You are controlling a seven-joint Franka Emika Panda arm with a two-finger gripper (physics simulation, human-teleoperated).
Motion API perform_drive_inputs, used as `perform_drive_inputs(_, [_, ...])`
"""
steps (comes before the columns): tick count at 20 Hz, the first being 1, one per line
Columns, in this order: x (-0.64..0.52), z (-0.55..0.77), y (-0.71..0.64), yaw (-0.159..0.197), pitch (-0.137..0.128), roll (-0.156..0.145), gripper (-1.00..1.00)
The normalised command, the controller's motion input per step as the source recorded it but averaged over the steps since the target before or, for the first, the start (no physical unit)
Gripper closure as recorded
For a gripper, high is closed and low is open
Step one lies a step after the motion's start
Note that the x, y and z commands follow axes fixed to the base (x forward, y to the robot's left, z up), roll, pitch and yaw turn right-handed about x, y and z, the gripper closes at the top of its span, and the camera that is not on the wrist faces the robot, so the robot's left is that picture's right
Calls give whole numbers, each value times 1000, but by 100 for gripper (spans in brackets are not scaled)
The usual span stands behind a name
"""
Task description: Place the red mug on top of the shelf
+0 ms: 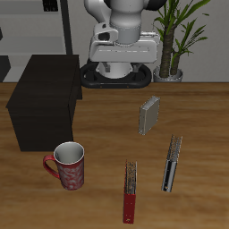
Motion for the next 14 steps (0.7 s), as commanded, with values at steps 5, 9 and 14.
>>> perform_drive_inputs(5, [4, 1, 40, 13, -8, 2, -100])
perform_drive_inputs(9, [104, 74, -93, 65, -19, -3, -100])
perform_drive_inputs(14, [185, 163, -217, 18, -30, -6, -100])
